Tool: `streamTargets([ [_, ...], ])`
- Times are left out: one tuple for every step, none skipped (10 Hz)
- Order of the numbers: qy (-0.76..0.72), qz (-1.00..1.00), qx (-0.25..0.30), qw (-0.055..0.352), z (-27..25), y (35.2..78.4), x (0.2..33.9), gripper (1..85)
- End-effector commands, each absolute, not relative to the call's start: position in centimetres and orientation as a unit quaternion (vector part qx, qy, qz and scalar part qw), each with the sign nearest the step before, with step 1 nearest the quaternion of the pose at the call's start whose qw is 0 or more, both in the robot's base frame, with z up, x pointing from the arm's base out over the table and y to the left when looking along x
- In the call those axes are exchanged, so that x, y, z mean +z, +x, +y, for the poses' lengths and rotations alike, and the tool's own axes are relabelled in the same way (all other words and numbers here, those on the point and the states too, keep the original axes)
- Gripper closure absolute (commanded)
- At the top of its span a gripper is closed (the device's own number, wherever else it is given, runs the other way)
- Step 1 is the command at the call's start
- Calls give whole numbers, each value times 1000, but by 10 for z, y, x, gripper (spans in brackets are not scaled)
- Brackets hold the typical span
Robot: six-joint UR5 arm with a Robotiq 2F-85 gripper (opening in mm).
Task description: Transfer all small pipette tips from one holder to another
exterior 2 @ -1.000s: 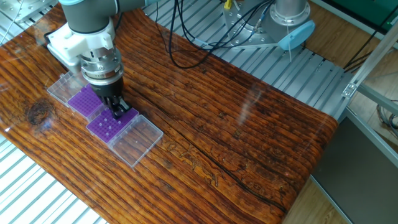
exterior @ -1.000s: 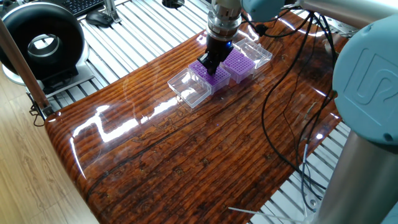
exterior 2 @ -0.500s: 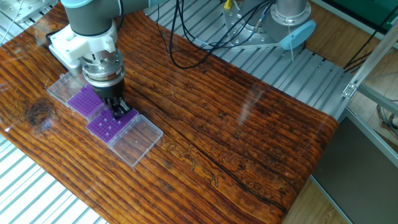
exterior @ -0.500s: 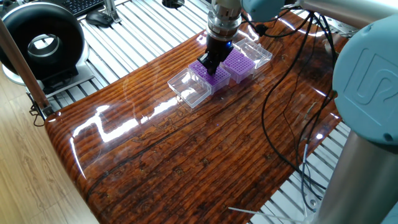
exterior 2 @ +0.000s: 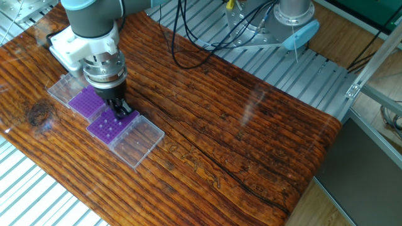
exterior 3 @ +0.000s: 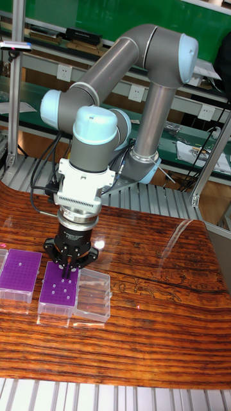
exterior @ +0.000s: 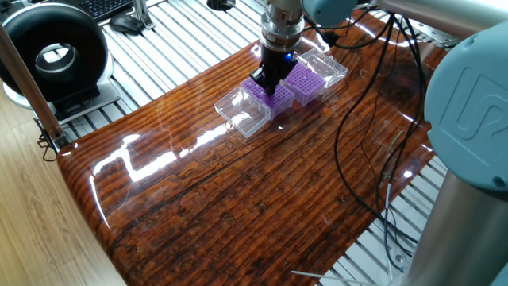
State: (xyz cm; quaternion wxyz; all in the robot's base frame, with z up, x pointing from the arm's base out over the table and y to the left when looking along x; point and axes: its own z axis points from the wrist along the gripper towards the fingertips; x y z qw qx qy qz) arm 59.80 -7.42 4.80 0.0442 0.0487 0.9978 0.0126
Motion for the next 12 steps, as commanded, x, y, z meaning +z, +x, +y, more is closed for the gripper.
streamTargets([
  [38, 998, 24, 41, -71, 597, 49, 670],
  [35, 998, 26, 41, -72, 598, 49, 663],
  [32, 998, 26, 40, -74, 599, 49, 663],
  [29, 998, 25, 40, -78, 600, 50, 663],
  [28, 998, 25, 41, -78, 600, 50, 663],
  [27, 998, 25, 41, -79, 600, 50, 663],
  [27, 998, 25, 41, -78, 600, 50, 663],
  [26, 999, 26, 41, -78, 601, 49, 663],
  [24, 999, 26, 41, -79, 602, 49, 663],
  [23, 999, 26, 41, -79, 603, 48, 663],
  [23, 999, 27, 42, -78, 604, 48, 663],
  [22, 999, 27, 42, -78, 605, 47, 660],
])
